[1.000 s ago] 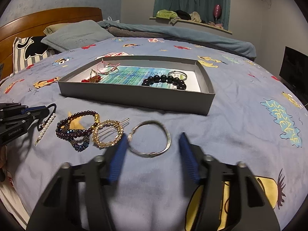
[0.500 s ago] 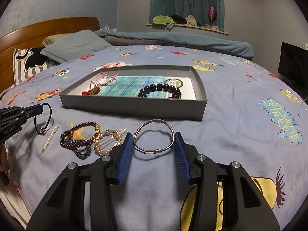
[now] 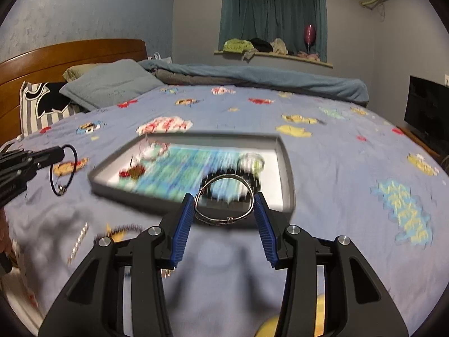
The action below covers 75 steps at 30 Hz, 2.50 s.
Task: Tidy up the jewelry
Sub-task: 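Carry the hair tie and hoop into the grey box and open both tools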
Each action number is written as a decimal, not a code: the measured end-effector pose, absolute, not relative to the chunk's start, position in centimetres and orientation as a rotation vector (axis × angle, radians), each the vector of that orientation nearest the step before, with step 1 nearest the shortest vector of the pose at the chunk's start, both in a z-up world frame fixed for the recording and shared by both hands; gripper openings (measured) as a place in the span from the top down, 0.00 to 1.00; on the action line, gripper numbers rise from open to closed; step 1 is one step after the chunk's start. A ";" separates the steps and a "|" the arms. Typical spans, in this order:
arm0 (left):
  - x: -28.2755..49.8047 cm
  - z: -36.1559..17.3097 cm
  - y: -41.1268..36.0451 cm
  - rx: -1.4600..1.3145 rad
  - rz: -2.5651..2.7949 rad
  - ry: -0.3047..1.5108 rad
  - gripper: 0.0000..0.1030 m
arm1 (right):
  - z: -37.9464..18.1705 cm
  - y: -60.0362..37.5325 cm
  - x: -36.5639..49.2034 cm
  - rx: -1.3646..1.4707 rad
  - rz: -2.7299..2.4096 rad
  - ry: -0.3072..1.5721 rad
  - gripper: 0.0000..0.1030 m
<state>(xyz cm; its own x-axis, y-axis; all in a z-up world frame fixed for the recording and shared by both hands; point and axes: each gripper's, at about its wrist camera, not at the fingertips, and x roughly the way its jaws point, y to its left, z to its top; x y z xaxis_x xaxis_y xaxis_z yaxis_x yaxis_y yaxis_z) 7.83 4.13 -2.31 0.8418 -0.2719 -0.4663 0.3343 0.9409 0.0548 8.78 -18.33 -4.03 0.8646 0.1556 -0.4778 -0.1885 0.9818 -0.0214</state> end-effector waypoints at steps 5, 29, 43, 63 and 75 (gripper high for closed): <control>11.2 -1.4 2.5 0.143 -0.368 0.493 0.96 | -2.2 -18.5 13.0 -0.025 0.181 0.487 0.57; 23.3 -7.9 -1.3 0.153 -0.384 0.753 0.96 | -5.6 -14.9 24.8 -0.010 0.239 0.734 0.57; 24.1 -9.0 -0.4 0.127 -0.366 0.789 0.93 | -7.5 -14.5 26.0 -0.032 0.225 0.835 0.57; 22.5 -6.6 1.0 0.099 -0.323 0.728 0.81 | -4.6 -16.0 23.9 0.031 0.218 0.768 0.48; 20.5 -4.0 2.7 0.059 -0.257 0.655 0.32 | -1.1 -18.0 20.9 0.079 0.194 0.670 0.17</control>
<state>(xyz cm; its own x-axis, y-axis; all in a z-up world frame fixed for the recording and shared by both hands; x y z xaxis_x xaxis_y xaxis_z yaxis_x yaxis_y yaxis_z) 20.46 2.70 -3.95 0.7625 -0.2182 -0.6091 0.2550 0.9666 -0.0269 20.86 -17.96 -1.05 0.7665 0.2040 -0.6090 -0.1531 0.9789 0.1352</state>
